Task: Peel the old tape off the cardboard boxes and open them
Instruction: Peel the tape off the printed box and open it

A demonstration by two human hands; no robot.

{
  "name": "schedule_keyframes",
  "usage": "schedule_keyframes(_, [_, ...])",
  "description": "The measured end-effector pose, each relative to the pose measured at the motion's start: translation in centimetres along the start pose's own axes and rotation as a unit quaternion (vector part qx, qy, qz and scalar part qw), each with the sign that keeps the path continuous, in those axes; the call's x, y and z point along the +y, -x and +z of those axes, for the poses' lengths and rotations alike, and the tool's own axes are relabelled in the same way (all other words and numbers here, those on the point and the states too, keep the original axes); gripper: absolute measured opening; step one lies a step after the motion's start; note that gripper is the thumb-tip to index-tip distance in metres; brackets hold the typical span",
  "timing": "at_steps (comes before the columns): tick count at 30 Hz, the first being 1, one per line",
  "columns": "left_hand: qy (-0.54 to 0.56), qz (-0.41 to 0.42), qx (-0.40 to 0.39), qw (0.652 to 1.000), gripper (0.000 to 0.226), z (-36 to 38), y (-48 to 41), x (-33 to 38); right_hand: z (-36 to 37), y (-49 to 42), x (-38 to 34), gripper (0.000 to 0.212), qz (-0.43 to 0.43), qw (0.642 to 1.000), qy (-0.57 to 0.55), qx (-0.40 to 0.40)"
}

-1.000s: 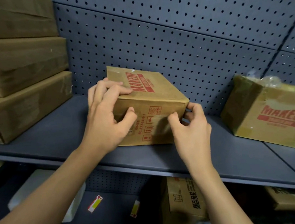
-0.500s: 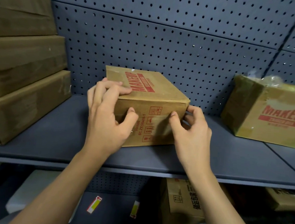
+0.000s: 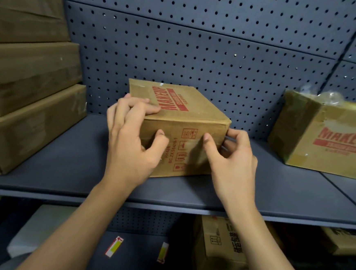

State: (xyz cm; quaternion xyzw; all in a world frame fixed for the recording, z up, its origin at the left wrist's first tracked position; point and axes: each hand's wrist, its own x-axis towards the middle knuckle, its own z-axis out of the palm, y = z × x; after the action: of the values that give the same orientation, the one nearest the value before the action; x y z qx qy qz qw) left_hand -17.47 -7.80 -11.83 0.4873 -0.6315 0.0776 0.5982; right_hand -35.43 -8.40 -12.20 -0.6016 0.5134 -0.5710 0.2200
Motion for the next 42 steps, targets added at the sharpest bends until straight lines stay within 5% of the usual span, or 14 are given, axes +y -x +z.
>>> schedule_keyframes(11, [-0.004, -0.001, 0.002, 1.000, 0.036, 0.1, 0.0, -0.1, -0.2, -0.2, 0.3, 0.014, -0.008, 1.000, 0.023, 0.004])
schedule_keyframes(18, [0.003, -0.003, 0.006, 1.000, 0.037, 0.1, 0.0, 0.1, 0.3, 0.3, -0.1, 0.043, -0.003, 1.000, -0.009, 0.019])
schedule_keyframes(24, [0.007, -0.011, 0.003, 1.000, 0.038, 0.2, 0.0, -0.1, 0.6, 0.8, 0.1, 0.016, -0.084, 0.995, 0.058, 0.007])
schedule_keyframes(29, [-0.006, -0.003, -0.001, 1.000, 0.038, 0.2, -0.1, -0.4, 1.6, 1.0, 0.5, 0.015, -0.107, 0.991, 0.077, 0.036])
schedule_keyframes(42, [-0.027, 0.015, 0.010, 0.999, 0.036, 0.2, -0.2, -0.3, 0.2, 0.0, 1.9, 0.027, 0.018, 0.996, -0.070, 0.045])
